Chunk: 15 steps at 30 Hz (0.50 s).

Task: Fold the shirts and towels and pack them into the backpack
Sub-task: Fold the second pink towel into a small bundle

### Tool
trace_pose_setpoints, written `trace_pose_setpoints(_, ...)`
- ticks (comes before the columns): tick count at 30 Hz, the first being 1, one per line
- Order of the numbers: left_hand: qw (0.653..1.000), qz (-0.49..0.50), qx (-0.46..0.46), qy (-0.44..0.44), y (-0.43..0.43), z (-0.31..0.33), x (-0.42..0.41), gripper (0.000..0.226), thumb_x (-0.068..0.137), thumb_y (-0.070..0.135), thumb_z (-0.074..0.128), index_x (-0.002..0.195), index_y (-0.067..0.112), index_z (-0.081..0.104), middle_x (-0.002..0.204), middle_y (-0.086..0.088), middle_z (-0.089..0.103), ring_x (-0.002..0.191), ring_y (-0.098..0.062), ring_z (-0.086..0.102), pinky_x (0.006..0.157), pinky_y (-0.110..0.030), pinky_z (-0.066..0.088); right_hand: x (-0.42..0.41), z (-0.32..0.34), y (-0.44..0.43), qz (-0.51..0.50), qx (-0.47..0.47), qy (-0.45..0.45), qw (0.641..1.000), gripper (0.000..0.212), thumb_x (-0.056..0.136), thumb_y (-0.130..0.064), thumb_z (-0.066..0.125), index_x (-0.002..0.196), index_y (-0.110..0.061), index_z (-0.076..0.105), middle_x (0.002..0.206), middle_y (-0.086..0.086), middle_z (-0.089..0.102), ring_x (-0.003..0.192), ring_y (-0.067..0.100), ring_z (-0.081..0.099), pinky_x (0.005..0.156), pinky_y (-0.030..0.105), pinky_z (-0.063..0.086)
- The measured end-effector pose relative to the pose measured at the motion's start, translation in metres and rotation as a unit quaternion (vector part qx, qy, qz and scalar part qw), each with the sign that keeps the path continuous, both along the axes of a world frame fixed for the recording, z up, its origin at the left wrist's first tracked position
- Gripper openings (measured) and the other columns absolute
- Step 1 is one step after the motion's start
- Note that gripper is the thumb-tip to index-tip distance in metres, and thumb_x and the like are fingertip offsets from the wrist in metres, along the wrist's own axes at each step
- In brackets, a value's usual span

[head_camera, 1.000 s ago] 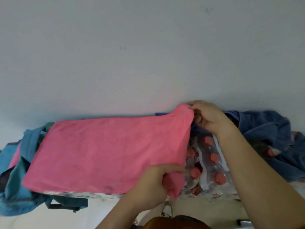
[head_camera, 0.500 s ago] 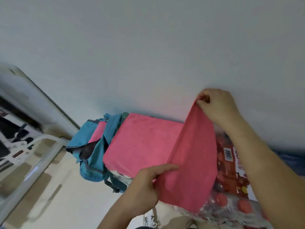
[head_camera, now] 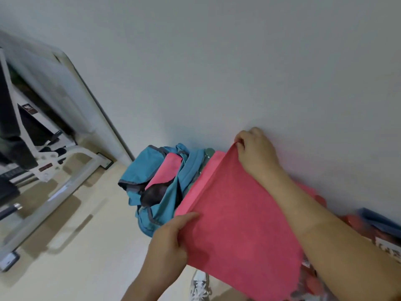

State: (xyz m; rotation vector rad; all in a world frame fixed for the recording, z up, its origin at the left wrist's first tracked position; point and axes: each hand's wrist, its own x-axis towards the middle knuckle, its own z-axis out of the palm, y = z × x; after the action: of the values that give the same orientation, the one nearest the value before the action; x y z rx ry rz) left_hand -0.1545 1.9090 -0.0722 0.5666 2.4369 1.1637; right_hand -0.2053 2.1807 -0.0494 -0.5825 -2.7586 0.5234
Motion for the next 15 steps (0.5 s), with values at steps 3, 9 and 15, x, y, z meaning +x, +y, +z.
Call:
trace_pose_setpoints(3, 1.0, 0.001, -0.025, -0.006, -0.007, -0.008, -0.009, 0.079, 0.058, -0.007, 0.041, 0.114, 0.045, 0.059, 0.111, 0.041, 0.047, 0.106, 0.022, 0.043, 0.086, 0.004, 0.03, -0.019, -0.018, -0.01, 0.024, -0.001, -0.019, 1.0, 0.015, 0.089, -0.012, 0.053, 0.097, -0.011, 0.066, 0.101, 0.014, 0.056, 0.097, 0.03, 0.054, 0.083, 0.04, 0.047)
trace_pose_setpoints(9, 0.994, -0.04, -0.105, -0.003, -0.018, -0.019, -0.023, 0.082, 0.057, 0.004, 0.042, 0.133, 0.033, 0.049, 0.115, 0.021, 0.05, 0.106, 0.0, 0.048, 0.078, -0.001, 0.033, -0.035, -0.045, -0.022, 0.035, -0.038, -0.088, 0.995, 0.014, 0.092, -0.014, 0.052, 0.1, -0.011, 0.063, 0.101, 0.012, 0.064, 0.092, 0.031, 0.059, 0.078, 0.037, 0.046)
trace_pose_setpoints(15, 0.988, -0.059, -0.141, 0.012, -0.02, -0.017, -0.027, 0.081, 0.064, 0.0, 0.048, 0.137, 0.035, 0.044, 0.118, 0.018, 0.048, 0.106, -0.004, 0.05, 0.079, -0.013, 0.039, -0.043, -0.052, -0.024, 0.022, -0.053, -0.111, 0.992, 0.012, 0.093, -0.021, 0.056, 0.1, -0.012, 0.059, 0.1, 0.009, 0.066, 0.093, 0.03, 0.06, 0.075, 0.035, 0.044)
